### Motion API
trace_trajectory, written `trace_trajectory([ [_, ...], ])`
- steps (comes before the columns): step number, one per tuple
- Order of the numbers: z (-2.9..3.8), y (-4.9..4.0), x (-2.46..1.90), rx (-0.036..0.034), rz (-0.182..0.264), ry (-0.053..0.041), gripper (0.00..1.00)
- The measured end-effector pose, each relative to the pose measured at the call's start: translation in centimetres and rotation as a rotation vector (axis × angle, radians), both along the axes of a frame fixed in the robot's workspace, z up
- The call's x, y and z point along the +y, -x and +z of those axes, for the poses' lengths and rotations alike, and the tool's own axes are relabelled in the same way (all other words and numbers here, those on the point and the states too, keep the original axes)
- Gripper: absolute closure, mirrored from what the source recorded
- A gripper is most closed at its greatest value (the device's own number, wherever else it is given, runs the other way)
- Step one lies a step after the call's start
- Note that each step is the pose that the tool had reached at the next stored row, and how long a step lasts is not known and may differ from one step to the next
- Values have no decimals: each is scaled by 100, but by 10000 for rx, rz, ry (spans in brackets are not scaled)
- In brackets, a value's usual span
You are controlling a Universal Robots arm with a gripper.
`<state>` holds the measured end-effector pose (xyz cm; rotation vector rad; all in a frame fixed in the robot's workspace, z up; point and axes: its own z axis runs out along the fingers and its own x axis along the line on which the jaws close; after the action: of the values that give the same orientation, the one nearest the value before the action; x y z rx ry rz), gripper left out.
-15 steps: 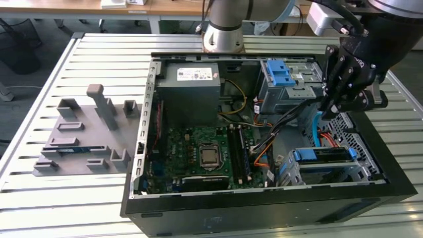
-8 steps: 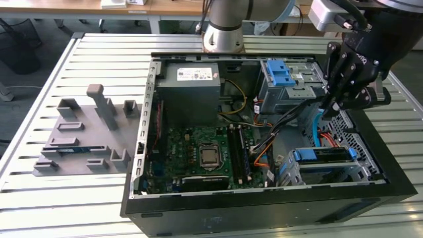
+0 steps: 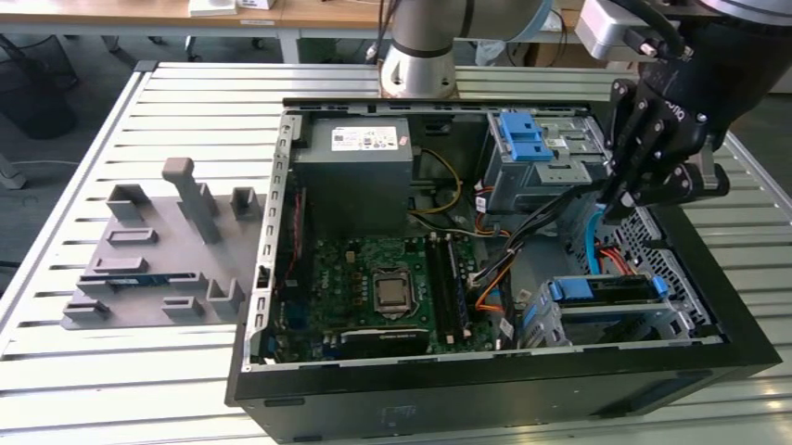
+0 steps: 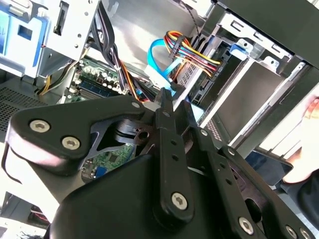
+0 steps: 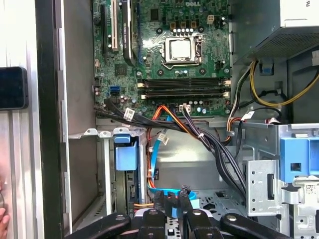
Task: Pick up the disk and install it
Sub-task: 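Insert the second disk wire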
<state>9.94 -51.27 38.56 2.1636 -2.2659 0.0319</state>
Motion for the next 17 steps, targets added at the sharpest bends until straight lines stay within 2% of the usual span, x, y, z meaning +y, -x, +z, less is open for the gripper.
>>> trace_trajectory([
  [8, -68, -1, 13, 0, 0, 6, 75],
  [14, -104, -1, 13, 0, -1, 230, 76],
  [15, -108, -2, 13, 0, -1, 238, 83],
  [16, -111, -3, 13, 0, -1, 239, 83],
  [17, -114, -4, 13, 0, -1, 232, 89],
])
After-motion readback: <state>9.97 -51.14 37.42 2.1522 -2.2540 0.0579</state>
